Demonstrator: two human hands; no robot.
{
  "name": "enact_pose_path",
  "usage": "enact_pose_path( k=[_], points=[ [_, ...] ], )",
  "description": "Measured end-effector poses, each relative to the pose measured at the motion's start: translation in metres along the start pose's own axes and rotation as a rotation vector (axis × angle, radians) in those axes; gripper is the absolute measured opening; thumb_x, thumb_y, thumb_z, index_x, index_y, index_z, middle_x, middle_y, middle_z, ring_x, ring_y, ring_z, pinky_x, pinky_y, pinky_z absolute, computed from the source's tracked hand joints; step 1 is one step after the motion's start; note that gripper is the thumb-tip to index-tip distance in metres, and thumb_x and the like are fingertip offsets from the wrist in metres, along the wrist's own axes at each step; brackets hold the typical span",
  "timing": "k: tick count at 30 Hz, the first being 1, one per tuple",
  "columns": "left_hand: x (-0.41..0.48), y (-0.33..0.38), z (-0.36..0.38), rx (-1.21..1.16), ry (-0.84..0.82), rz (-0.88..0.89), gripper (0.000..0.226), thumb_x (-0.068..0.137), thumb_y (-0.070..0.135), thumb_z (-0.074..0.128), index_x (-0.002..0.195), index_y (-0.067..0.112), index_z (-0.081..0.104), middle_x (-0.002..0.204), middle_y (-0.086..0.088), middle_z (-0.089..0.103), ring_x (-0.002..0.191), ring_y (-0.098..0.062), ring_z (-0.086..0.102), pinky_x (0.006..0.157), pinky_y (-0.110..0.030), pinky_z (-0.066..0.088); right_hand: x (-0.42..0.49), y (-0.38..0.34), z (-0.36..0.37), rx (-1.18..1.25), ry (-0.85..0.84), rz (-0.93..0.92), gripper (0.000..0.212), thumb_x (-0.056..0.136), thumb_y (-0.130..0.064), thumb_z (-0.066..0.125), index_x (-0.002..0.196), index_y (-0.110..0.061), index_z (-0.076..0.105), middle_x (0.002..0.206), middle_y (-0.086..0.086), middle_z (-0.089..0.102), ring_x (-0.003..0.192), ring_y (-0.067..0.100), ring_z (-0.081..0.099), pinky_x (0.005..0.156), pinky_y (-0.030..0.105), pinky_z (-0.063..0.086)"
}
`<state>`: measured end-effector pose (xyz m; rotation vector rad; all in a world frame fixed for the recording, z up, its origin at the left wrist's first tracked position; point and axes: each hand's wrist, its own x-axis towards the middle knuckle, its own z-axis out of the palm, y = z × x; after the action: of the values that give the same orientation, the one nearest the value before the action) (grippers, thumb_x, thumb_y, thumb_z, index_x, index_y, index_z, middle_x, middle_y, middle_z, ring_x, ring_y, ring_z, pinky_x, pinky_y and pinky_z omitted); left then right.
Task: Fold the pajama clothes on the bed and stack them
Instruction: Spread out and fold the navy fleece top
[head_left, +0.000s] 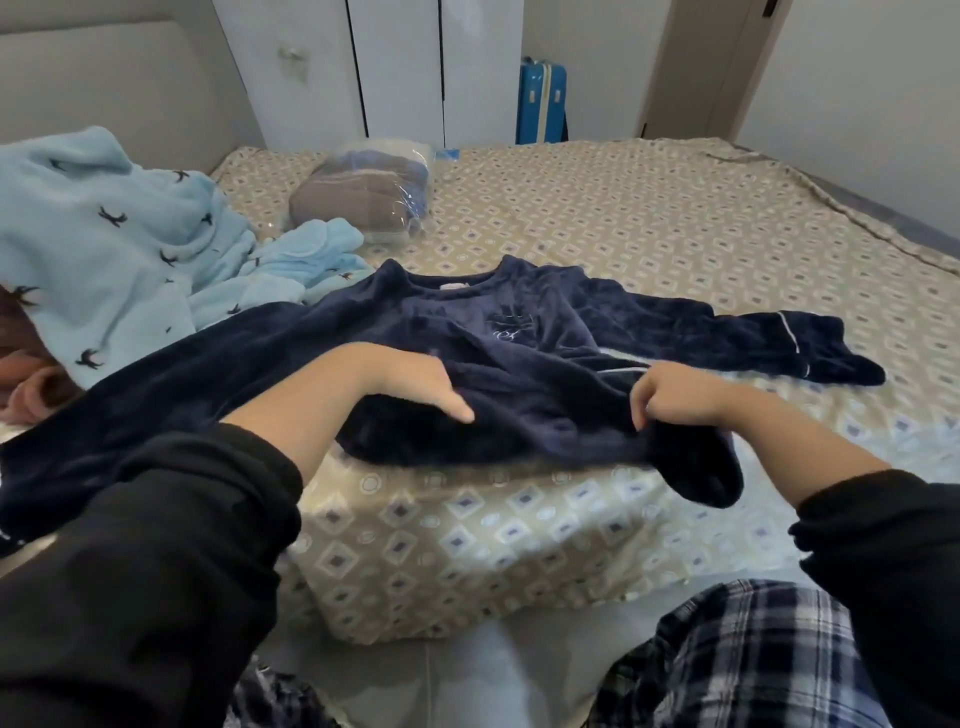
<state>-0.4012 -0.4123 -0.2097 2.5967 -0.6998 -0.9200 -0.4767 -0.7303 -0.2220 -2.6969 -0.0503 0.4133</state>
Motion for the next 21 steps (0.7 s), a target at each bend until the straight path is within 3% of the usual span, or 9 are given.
enact_pose_path(
  k=[2, 3, 6, 9, 12, 15, 18, 19, 21],
  points=[
    [-0.016, 0.004, -0.001, -0.139, -0.344, -0.012, 0.039, 0.084, 0.059, 0.054, 0.101, 0.026, 0.068, 0.092, -0.002, 0.07, 0.08, -0.018, 0.068, 0.069, -0.025, 0.052, -0.004, -0.005, 0.001, 0.056, -0.069, 0.008, 0.031, 0.08, -0.004, 0.047, 0.067, -0.019, 0.07, 0.058, -0.001, 0.069, 0.058, 0.007, 0.063, 0.062, 0.02, 0.046],
    [-0.019, 0.005, 0.001, -0.244, -0.355, 0.042, 0.042, 0.089, 0.055, 0.05, 0.11, 0.024, 0.067, 0.093, -0.006, 0.073, 0.079, -0.02, 0.071, 0.067, -0.024, 0.054, -0.003, -0.007, 0.004, 0.068, 0.045, -0.011, 0.025, 0.083, -0.01, 0.048, 0.073, -0.019, 0.069, 0.061, -0.001, 0.069, 0.062, 0.011, 0.063, 0.062, 0.024, 0.046],
    [-0.012, 0.005, 0.012, -0.346, 0.288, 0.057, 0.03, 0.091, 0.041, 0.058, 0.106, 0.019, 0.07, 0.084, -0.002, 0.075, 0.072, -0.015, 0.069, 0.066, -0.026, 0.056, 0.002, -0.017, 0.023, -0.103, 0.475, -0.059, 0.012, 0.086, -0.028, 0.055, 0.089, -0.023, 0.065, 0.08, -0.007, 0.064, 0.079, 0.02, 0.06, 0.065, 0.03, 0.039],
    [0.002, -0.007, 0.032, 0.112, 0.826, -0.184, 0.057, 0.081, 0.048, 0.067, 0.131, 0.026, 0.053, 0.134, -0.002, 0.055, 0.125, -0.021, 0.048, 0.102, -0.041, 0.043, 0.011, -0.032, 0.054, -0.217, 0.388, -0.102, 0.037, 0.085, -0.047, 0.06, 0.111, -0.02, 0.059, 0.1, -0.002, 0.062, 0.098, 0.022, 0.059, 0.074, 0.034, 0.046],
    [0.006, -0.025, 0.052, 0.142, 0.711, -0.352, 0.098, 0.075, 0.049, 0.07, 0.152, 0.031, 0.011, 0.159, -0.005, 0.012, 0.144, -0.031, 0.014, 0.111, -0.055, 0.024, 0.022, -0.045, 0.094, -0.448, 0.298, -0.073, 0.056, 0.081, -0.06, 0.06, 0.116, -0.018, 0.049, 0.112, 0.002, 0.057, 0.107, 0.024, 0.054, 0.082, 0.036, 0.045],
    [0.008, -0.04, 0.062, -0.071, 0.569, -0.39, 0.096, 0.078, 0.034, 0.067, 0.153, 0.029, 0.007, 0.151, -0.011, 0.03, 0.135, -0.037, 0.032, 0.104, -0.048, 0.037, 0.032, -0.051, 0.114, -0.515, 0.378, 0.027, 0.049, 0.085, -0.053, 0.06, 0.113, -0.016, 0.046, 0.111, 0.005, 0.057, 0.105, 0.026, 0.055, 0.079, 0.036, 0.044],
    [-0.005, -0.049, 0.06, -0.052, 0.672, -0.29, 0.045, 0.077, 0.019, 0.062, 0.12, 0.021, 0.051, 0.114, -0.009, 0.061, 0.106, -0.033, 0.057, 0.074, -0.034, 0.042, 0.037, -0.054, 0.115, -0.587, 0.435, 0.074, 0.028, 0.088, -0.03, 0.06, 0.11, -0.014, 0.051, 0.112, 0.007, 0.056, 0.105, 0.027, 0.052, 0.08, 0.036, 0.043],
    [-0.012, -0.053, 0.058, -0.03, 0.671, -0.228, 0.022, 0.075, 0.017, 0.063, 0.094, 0.02, 0.055, 0.096, -0.005, 0.064, 0.095, -0.031, 0.059, 0.067, -0.033, 0.039, 0.038, -0.054, 0.114, -0.589, 0.428, 0.064, 0.022, 0.087, -0.02, 0.058, 0.108, -0.013, 0.053, 0.11, 0.008, 0.056, 0.104, 0.028, 0.052, 0.078, 0.036, 0.042],
    [-0.03, -0.06, 0.056, 0.033, 0.489, -0.083, 0.023, 0.071, 0.019, 0.073, 0.068, 0.023, 0.051, 0.073, 0.004, 0.06, 0.08, -0.023, 0.061, 0.062, -0.031, 0.04, 0.038, -0.054, 0.107, -0.441, 0.379, 0.017, 0.019, 0.08, -0.006, 0.055, 0.098, -0.013, 0.056, 0.103, 0.008, 0.06, 0.098, 0.03, 0.056, 0.068, 0.033, 0.039]
  ],
)
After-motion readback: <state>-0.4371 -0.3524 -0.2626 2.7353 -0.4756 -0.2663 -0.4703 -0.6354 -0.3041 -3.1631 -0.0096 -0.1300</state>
